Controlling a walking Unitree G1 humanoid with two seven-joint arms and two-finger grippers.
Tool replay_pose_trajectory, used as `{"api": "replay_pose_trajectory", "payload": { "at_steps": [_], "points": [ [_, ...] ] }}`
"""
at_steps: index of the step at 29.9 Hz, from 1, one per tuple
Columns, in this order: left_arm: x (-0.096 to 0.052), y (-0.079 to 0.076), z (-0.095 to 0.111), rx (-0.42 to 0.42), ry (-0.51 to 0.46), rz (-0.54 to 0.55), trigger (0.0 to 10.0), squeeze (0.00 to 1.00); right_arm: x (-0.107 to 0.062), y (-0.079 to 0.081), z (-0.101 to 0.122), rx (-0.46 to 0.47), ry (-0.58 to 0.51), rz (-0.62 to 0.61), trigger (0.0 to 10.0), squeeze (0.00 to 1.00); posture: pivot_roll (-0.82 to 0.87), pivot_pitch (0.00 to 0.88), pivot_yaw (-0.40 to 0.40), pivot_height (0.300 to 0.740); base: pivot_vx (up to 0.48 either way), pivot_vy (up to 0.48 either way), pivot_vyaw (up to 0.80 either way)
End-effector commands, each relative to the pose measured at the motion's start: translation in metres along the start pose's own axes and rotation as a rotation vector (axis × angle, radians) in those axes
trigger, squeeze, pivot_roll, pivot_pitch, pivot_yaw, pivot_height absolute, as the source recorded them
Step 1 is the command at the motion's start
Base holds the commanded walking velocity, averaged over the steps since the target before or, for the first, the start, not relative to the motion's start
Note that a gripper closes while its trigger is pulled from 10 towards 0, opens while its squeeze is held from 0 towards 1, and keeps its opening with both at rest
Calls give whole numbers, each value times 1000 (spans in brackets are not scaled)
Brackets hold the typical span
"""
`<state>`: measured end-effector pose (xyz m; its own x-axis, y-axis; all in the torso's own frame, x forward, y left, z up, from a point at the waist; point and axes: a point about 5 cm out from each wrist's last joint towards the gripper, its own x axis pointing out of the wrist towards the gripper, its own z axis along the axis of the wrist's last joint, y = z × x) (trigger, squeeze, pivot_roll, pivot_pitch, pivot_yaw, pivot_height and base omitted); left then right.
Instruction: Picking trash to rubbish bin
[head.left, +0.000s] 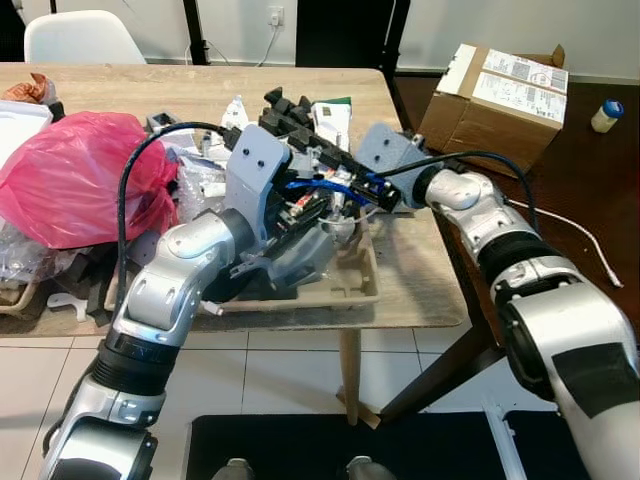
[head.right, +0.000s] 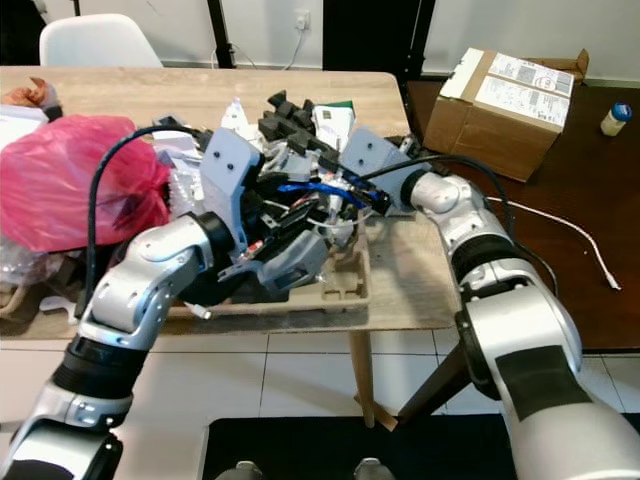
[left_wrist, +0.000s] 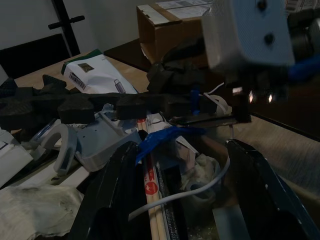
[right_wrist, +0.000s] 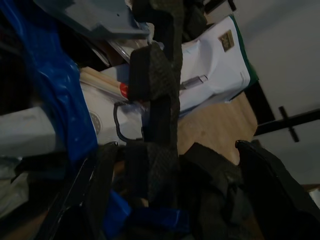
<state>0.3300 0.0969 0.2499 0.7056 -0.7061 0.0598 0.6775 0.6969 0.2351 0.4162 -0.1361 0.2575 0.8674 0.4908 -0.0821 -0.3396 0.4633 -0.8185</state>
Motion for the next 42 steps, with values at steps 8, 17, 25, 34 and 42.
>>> {"api": "replay_pose_trajectory", "payload": {
  "at_steps": [8, 17, 25, 34, 42],
  "points": [
    [1, -14, -7, -7, 77, -96, 10000, 0, 3, 16, -11, -48, 92, -7, 10000, 0, 67, 191, -17, 740, 0, 0, 0],
    [1, -13, -4, -12, 83, -99, 10000, 0, 3, 14, -12, 10, 103, -52, 10000, 0, 67, 193, -17, 740, 0, 0, 0],
    [2, -9, -2, -9, 82, -80, 10000, 0, 4, 12, -10, 71, 93, -63, 0, 0, 65, 192, -18, 740, 0, 0, 0],
    [2, -8, -1, -6, 77, -68, 10000, 0, 4, 8, -10, 122, 85, -98, 0, 0, 67, 190, -17, 740, 0, 0, 0],
    [2, -5, 0, 3, 63, -48, 10000, 0, 0, -3, -10, 191, 64, -174, 0, 0, 66, 187, -13, 740, 0, 0, 0]
  ]
}}
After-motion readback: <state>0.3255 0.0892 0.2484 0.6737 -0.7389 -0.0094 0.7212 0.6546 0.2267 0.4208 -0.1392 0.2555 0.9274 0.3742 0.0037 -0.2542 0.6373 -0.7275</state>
